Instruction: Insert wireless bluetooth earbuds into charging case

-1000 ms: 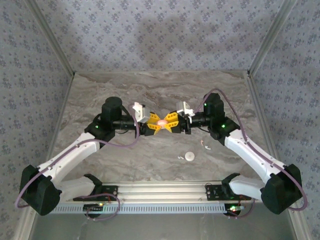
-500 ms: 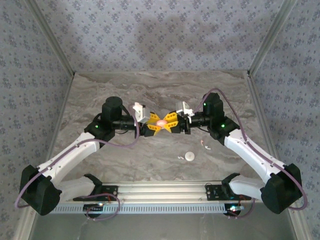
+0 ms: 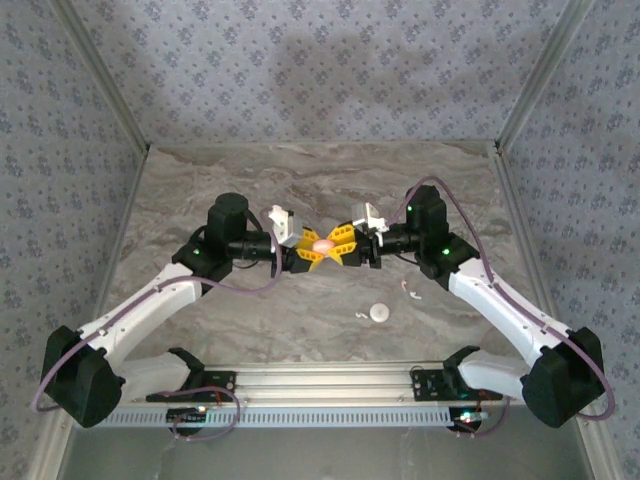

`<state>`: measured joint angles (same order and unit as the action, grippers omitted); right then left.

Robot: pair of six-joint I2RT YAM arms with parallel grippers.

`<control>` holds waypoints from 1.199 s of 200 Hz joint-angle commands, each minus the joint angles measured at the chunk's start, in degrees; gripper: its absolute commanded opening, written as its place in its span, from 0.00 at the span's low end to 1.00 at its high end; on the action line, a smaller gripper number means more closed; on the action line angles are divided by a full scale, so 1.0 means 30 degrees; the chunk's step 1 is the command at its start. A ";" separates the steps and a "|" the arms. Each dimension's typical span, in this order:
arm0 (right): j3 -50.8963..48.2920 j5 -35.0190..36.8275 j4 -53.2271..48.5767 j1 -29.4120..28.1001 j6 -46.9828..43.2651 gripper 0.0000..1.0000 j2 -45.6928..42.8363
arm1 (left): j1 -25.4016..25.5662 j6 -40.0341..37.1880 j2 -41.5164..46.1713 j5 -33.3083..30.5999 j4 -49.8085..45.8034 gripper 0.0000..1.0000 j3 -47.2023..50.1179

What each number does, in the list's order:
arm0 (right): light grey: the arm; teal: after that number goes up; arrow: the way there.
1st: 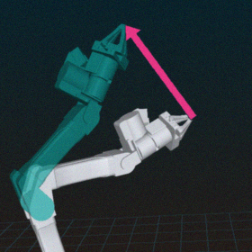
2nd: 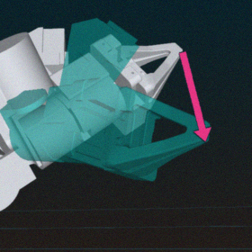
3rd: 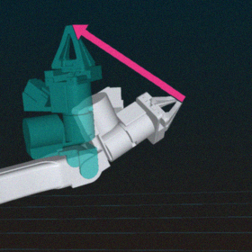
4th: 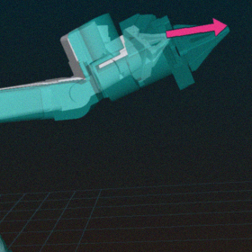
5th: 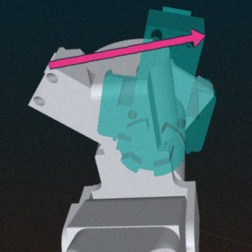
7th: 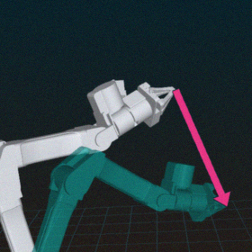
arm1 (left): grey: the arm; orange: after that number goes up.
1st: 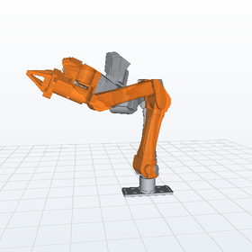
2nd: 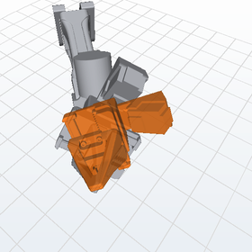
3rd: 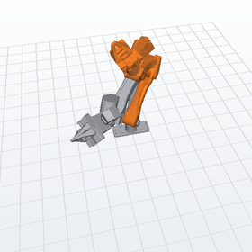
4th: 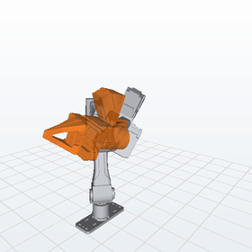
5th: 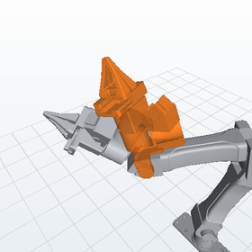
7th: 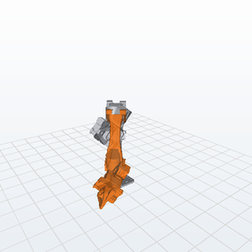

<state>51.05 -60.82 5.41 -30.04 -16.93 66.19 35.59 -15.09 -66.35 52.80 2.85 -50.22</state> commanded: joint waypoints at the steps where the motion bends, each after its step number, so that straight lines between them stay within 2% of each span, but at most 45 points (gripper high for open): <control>1: 0.0680 -0.0250 0.0036 -0.0119 0.0047 0.25 -0.0238 | 0.0088 -0.0126 -0.0138 0.0507 0.0283 0.26 -0.0517; 18: 0.0706 -0.0138 0.0001 -0.0100 0.0049 0.26 -0.0297 | 0.0061 -0.0153 -0.0124 0.0500 0.0200 0.25 -0.0517; 40: 0.0727 0.0596 -0.0050 -0.0151 0.0184 0.38 -0.0312 | 0.0096 -0.0210 -0.0062 0.0478 0.0090 0.25 -0.0532; 62: 0.0761 0.1487 0.0036 -0.0122 0.0449 0.42 -0.0239 | 0.0200 -0.0611 -0.0047 0.0448 -0.0394 0.24 -0.0675; 109: 0.0644 0.2318 0.1396 0.0254 0.1679 0.44 -0.0217 | 0.0521 -0.1690 -0.0266 0.0143 -0.1796 0.22 -0.1107; 155: 0.0410 0.3210 0.2919 0.0772 0.2928 0.44 -0.0123 | 0.0608 -0.1854 -0.0406 0.0038 -0.1735 0.22 -0.1043; 240: 0.0240 0.3360 0.2555 0.0904 0.3223 0.45 -0.0365 | 0.0631 -0.1092 -0.0409 -0.0771 -0.0565 0.22 -0.0429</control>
<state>51.27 -52.66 11.22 -27.83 -8.54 66.17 37.04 -18.94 -67.68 49.76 -1.19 -51.86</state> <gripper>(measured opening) 0.445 0.218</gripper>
